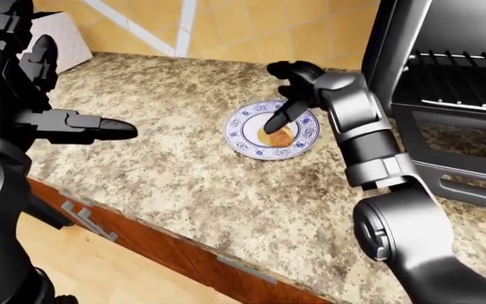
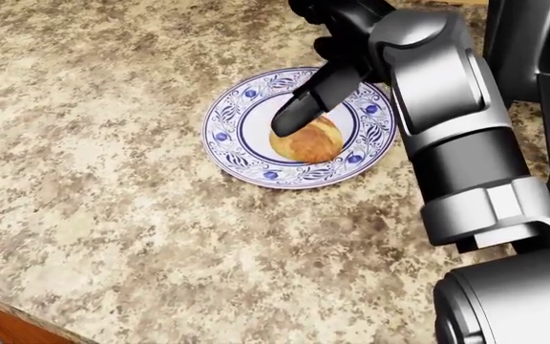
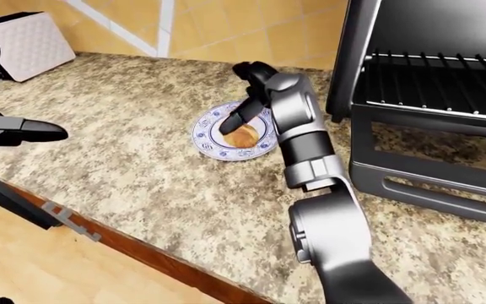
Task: Pick the bread from the rack and place it on the plate on the counter.
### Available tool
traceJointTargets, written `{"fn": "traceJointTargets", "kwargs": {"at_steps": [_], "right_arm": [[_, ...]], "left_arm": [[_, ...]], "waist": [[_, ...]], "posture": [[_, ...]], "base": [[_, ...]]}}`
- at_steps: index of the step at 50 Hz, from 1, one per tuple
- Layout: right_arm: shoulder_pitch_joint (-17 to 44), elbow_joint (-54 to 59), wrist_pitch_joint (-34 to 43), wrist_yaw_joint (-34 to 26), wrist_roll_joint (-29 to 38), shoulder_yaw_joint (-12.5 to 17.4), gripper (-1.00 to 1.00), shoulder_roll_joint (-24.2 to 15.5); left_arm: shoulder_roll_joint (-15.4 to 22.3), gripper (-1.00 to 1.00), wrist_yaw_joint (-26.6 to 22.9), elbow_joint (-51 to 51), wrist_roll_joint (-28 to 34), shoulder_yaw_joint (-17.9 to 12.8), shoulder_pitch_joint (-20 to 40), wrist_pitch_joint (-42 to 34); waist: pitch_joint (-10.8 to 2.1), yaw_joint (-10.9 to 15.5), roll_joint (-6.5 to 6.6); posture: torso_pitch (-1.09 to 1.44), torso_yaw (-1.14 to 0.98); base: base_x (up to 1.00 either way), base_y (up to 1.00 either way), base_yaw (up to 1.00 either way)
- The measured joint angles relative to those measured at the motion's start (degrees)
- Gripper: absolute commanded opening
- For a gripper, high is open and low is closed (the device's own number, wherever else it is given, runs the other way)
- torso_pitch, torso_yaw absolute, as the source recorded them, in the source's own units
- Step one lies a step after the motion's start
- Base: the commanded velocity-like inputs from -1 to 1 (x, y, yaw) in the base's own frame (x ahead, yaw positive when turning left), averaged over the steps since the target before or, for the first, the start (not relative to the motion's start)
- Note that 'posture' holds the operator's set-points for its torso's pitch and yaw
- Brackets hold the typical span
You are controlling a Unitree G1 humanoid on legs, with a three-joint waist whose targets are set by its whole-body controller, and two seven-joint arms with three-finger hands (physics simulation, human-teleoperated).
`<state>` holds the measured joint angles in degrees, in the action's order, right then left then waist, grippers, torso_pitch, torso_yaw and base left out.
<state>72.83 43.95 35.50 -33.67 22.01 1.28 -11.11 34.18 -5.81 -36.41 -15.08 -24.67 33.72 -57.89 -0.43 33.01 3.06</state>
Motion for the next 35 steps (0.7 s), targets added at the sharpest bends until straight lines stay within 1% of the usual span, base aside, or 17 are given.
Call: {"fn": "traceJointTargets", "kwargs": {"at_steps": [9,18,23,24,27,29,32,35], "right_arm": [[2.59,-2.74,2.03,0.15,-1.20,0.66,1.00,-0.88],[9.85,-5.52,5.30,1.44,-4.13,2.05,1.00,-2.74],[11.55,-6.44,5.87,3.55,-5.76,2.13,1.00,-2.77],[11.30,-8.09,6.78,3.83,-6.10,2.17,1.00,-2.97],[8.86,-21.30,13.75,2.85,-6.44,1.67,1.00,-4.24],[8.64,-27.56,17.54,2.38,-6.29,1.61,1.00,-4.30],[9.68,-30.24,20.08,2.99,-6.49,1.81,1.00,-3.67],[10.09,-29.98,19.47,5.54,-7.28,2.33,1.00,-2.53]], "left_arm": [[0.15,1.00,-0.07,-0.79,-0.40,-0.86,-0.65,-0.38],[-0.27,1.00,0.15,-0.53,-0.32,-0.42,-1.20,-0.05],[0.08,1.00,0.08,-0.14,-0.19,-0.42,-0.64,-0.01],[0.08,1.00,0.05,-0.32,-0.24,-0.48,-0.52,-0.04],[0.26,1.00,0.01,-0.94,-0.37,-0.92,-0.63,-0.04],[0.32,1.00,0.11,-0.39,-0.30,-0.90,-0.50,-0.28],[0.51,1.00,0.16,0.49,-0.41,-0.24,0.33,-0.77],[0.90,1.00,0.02,0.07,-0.74,-0.38,0.56,-0.97]], "waist": [[0.24,0.00,0.03],[0.38,0.05,-0.07],[0.35,-0.01,-0.10],[0.44,0.08,-0.11],[1.12,0.40,-0.31],[1.28,0.43,-0.41],[1.10,0.33,-0.39],[0.91,0.16,-0.29]], "posture": [[0.00,0.49],[0.00,0.49],[0.00,0.49],[0.00,0.49],[0.00,0.49],[0.00,0.49],[0.00,0.49],[0.00,0.49]], "base": [[0.00,0.00,0.00],[0.00,0.00,0.00],[0.00,0.00,0.00],[0.00,0.00,0.00],[0.00,0.00,0.00],[0.00,0.00,0.00],[0.00,0.00,0.00],[0.00,0.00,0.00]]}}
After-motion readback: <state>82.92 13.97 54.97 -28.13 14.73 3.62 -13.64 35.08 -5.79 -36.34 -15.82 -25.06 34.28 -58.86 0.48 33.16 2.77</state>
